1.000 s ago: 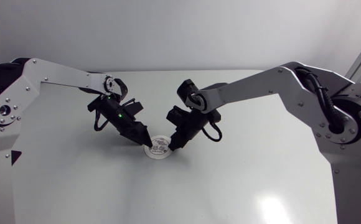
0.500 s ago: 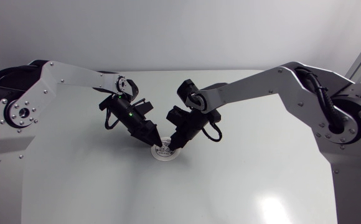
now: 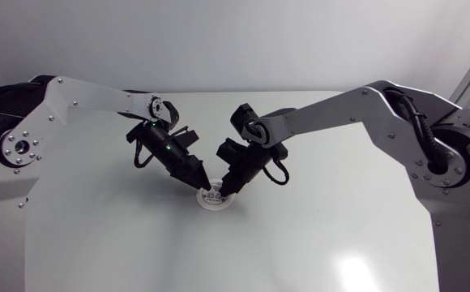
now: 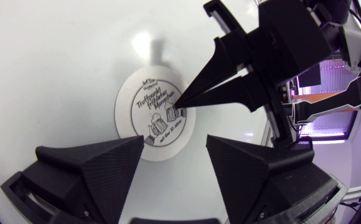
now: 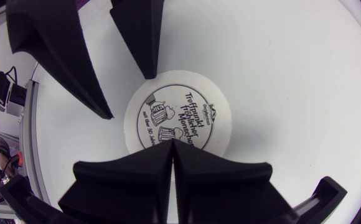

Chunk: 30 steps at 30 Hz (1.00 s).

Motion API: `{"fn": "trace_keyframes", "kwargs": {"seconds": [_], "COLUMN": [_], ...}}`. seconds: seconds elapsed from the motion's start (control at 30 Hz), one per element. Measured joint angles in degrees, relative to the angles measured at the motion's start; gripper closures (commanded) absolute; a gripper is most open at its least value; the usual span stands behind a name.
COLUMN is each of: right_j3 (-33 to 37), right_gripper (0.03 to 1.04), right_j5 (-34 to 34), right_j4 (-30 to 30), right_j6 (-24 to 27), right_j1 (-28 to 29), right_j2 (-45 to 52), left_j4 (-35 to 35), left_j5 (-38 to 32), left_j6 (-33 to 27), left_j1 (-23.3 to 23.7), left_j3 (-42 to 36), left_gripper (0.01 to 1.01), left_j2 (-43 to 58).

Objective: Turn the coaster over.

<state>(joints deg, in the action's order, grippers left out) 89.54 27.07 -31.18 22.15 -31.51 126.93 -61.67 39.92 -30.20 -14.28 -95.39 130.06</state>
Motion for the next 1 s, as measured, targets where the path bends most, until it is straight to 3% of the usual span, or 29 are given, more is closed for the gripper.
{"fn": "trace_keyframes", "kwargs": {"seconds": [0.17,0.3,0.37,0.4,0.77,0.8,0.9,1.0], "right_j3": [0.0,-0.2,-0.2,-0.3,-3.1,-3.2,-3.3,-3.5], "right_gripper": [1.02,1.02,1.02,1.02,1.02,0.99,0.64,0.63], "right_j5": [0.0,0.0,0.0,0.0,0.9,1.3,1.7,1.7], "right_j4": [0.0,0.0,0.0,0.0,0.0,0.1,0.2,0.2], "right_j6": [0.0,0.0,0.0,0.0,0.0,0.0,0.0,-0.1], "right_j1": [0.0,0.0,0.0,0.0,1.3,1.7,3.6,5.6], "right_j2": [0.0,-0.5,-1.2,-1.6,-6.8,-7.2,-7.6,-7.5], "left_j4": [0.4,2.3,4.9,6.1,14.1,14.2,14.1,14.1], "left_j5": [-1.4,-3.6,-6.1,-7.2,-14.7,-14.8,-14.9,-14.9], "left_j6": [-0.2,-0.2,0.3,0.5,1.8,1.8,1.8,1.8], "left_j1": [-0.2,-1.1,-1.7,-2.1,-4.4,-4.5,-4.6,-4.7], "left_j3": [3.0,3.8,4.0,4.1,6.4,6.3,6.0,5.4], "left_gripper": [0.446,0.643,0.816,0.841,0.889,0.889,0.889,0.887], "left_j2": [0.0,-0.4,-0.8,-1.1,-3.1,-3.0,-2.8,-2.4]}}
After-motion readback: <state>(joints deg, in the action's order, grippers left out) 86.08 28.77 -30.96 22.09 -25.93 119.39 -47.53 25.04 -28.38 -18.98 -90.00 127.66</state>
